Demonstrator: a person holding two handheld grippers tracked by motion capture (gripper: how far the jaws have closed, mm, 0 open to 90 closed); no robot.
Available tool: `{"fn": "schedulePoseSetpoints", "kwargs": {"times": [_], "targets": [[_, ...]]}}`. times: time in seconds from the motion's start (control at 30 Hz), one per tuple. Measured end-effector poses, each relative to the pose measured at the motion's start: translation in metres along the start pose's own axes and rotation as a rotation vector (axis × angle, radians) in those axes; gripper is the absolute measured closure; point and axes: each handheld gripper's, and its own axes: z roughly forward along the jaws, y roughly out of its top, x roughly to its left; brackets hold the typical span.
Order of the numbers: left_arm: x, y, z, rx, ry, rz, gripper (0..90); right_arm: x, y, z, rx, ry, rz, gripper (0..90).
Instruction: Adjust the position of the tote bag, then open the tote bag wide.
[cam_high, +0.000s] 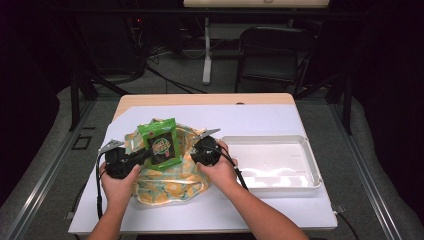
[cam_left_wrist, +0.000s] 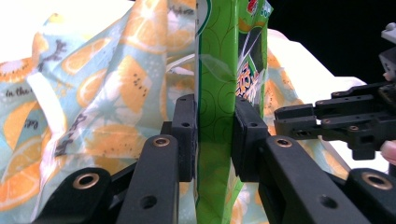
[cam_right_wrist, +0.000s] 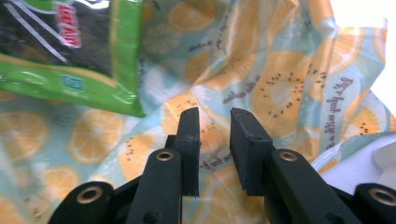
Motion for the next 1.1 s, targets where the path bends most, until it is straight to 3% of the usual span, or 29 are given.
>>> {"fn": "schedulePoseSetpoints", "kwargs": {"times": [0.43, 0.97, 1.1], "targets": [[-0.011, 0.019, -0.009, 0.005, 0.018, 0.056, 74.2, 0.011, 0.001, -0.023, -0.061, 0.054, -0.018, 68.2], [-0.020, 0.040, -0.016, -0.009, 0.016, 0.084, 74.2, 0.013, 0.001, -0.034, -0.091, 0.062, -0.021, 64.8], [-0.023, 0.044, -0.017, -0.012, 0.016, 0.094, 74.2, 0.013, 0.002, -0.039, -0.074, 0.080, -0.015, 63.4]]}}
